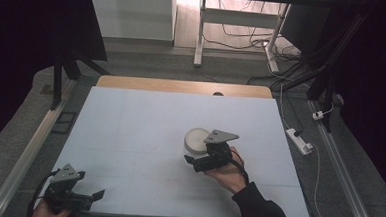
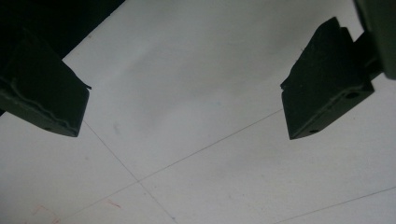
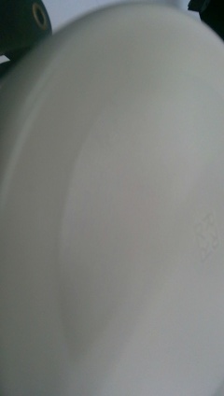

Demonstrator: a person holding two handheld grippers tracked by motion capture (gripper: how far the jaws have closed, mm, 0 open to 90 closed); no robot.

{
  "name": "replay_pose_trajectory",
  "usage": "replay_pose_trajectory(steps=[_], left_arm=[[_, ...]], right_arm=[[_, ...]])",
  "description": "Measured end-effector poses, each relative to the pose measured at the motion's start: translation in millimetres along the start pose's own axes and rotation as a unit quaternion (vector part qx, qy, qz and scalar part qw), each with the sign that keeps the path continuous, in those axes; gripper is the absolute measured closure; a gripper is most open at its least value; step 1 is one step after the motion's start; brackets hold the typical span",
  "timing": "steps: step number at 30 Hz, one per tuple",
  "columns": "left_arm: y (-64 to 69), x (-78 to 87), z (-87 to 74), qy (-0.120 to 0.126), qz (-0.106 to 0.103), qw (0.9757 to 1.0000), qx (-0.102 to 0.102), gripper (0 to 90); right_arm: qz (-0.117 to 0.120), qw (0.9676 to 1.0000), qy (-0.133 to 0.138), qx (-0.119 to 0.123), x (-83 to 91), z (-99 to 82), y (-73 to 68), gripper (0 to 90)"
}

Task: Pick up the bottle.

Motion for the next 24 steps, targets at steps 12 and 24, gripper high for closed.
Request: replay_pose_trajectory(steps=[12, 24], left_arm=[[0.0, 0.1, 0.0, 0.000, 0.000, 1.0000, 0.000, 1.9], [0.1, 0.3, -0.1, 0.001, -0.001, 1.0000, 0.000, 1.9]], right_arm=[[0.024, 0.9997, 0.002, 0.009, -16.1, 14.1, -19.4, 6.5], [0.039, 0.9990, -0.003, 0.024, -23.8, 16.5, -36.9, 6.5]])
Point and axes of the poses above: each handheld gripper's, and its own axes: x roughly backward along the jaws, z roughly out of its top, y roughly to its right, the point moved 10 cm from there along -x, roughly forward along the jaws, and after that the axes turned 2 degrees about -y, right-handed, at the moved point
